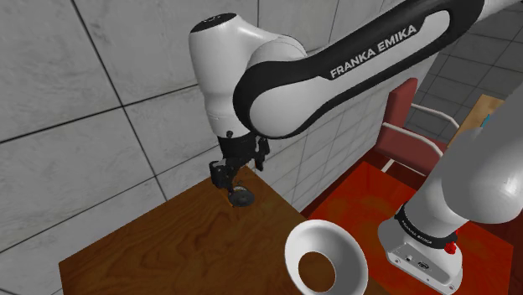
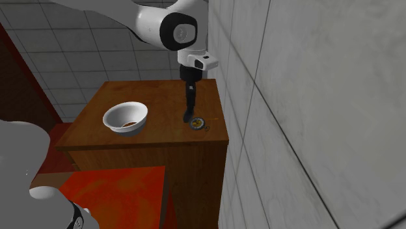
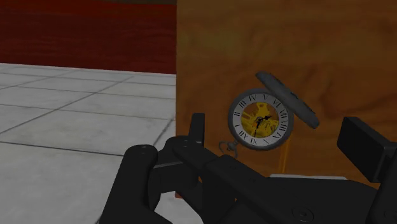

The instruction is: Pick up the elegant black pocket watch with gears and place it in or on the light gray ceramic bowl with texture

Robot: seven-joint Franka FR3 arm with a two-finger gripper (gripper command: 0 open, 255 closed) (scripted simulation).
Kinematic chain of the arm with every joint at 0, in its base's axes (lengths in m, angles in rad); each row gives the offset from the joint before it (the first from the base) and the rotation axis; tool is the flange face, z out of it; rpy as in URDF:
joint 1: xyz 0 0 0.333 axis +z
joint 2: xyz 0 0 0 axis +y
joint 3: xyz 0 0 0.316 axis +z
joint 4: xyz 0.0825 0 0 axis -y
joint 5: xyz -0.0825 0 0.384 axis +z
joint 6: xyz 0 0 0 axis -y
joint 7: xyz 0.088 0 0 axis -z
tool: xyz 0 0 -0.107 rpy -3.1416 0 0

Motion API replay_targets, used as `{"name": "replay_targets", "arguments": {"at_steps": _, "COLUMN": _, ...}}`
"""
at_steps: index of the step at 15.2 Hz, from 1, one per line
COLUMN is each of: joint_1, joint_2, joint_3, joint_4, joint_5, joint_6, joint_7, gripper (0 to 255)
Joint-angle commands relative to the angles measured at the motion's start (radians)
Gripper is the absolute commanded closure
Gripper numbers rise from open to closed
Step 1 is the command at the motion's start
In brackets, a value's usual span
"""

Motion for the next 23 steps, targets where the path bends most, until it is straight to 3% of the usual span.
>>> {"name": "replay_targets", "arguments": {"at_steps": 1, "joint_1": 0.010, "joint_2": 0.095, "joint_3": 0.022, "joint_4": 0.059, "joint_5": -0.065, "joint_6": 0.015, "joint_7": 0.082, "gripper": 0}}
{"name": "replay_targets", "arguments": {"at_steps": 3, "joint_1": 0.035, "joint_2": 0.188, "joint_3": 0.032, "joint_4": 0.125, "joint_5": -0.131, "joint_6": 0.016, "joint_7": 0.160, "gripper": 0}}
{"name": "replay_targets", "arguments": {"at_steps": 11, "joint_1": 0.045, "joint_2": 0.234, "joint_3": 0.018, "joint_4": 0.066, "joint_5": -0.168, "joint_6": 0.111, "joint_7": 0.186, "gripper": 0}}
{"name": "replay_targets", "arguments": {"at_steps": 19, "joint_1": 0.045, "joint_2": 0.234, "joint_3": 0.018, "joint_4": 0.066, "joint_5": -0.168, "joint_6": 0.111, "joint_7": 0.186, "gripper": 0}}
{"name": "replay_targets", "arguments": {"at_steps": 20, "joint_1": 0.045, "joint_2": 0.234, "joint_3": 0.018, "joint_4": 0.066, "joint_5": -0.168, "joint_6": 0.111, "joint_7": 0.186, "gripper": 255}}
{"name": "replay_targets", "arguments": {"at_steps": 23, "joint_1": 0.045, "joint_2": 0.234, "joint_3": 0.018, "joint_4": 0.066, "joint_5": -0.168, "joint_6": 0.111, "joint_7": 0.186, "gripper": 255}}
